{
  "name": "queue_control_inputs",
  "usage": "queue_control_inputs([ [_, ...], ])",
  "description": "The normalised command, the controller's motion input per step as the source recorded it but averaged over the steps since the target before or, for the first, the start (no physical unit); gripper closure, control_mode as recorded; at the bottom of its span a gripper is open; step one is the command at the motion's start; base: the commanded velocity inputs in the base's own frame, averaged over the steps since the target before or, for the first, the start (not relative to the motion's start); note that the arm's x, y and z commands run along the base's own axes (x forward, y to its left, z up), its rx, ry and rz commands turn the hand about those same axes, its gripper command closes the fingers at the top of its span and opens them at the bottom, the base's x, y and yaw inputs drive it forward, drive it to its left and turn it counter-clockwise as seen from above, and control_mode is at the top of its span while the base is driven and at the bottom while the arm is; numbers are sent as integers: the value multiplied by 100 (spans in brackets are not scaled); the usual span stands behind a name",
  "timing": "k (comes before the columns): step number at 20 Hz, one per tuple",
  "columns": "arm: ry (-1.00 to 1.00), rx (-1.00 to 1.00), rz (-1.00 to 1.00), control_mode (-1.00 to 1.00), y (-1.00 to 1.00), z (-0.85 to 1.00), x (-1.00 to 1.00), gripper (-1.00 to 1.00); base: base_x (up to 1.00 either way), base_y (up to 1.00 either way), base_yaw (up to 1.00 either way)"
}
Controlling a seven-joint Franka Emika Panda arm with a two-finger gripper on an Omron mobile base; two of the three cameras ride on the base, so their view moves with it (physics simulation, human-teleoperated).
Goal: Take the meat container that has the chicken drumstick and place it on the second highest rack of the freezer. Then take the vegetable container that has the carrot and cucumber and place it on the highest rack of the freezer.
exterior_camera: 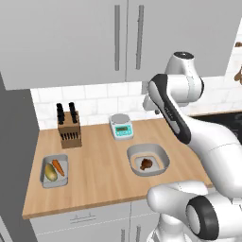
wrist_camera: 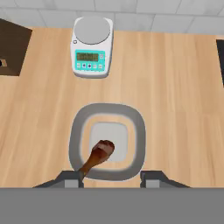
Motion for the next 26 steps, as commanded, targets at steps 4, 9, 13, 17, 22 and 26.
queue_control_inputs([
  [4,-1,0,-15,-100,-19,-40,-31,-100,0,0,0],
  [9,2,25,-37,-100,-91,-100,-29,-100,0,0,0],
  [13,4,32,-30,-100,-82,-100,7,-100,0,0,0],
  [17,2,9,-19,-100,0,-64,76,-100,0,0,0],
  [22,15,3,-1,-100,0,-37,60,-100,0,0,0],
  [26,18,0,0,-100,1,-48,0,-100,0,0,0],
])
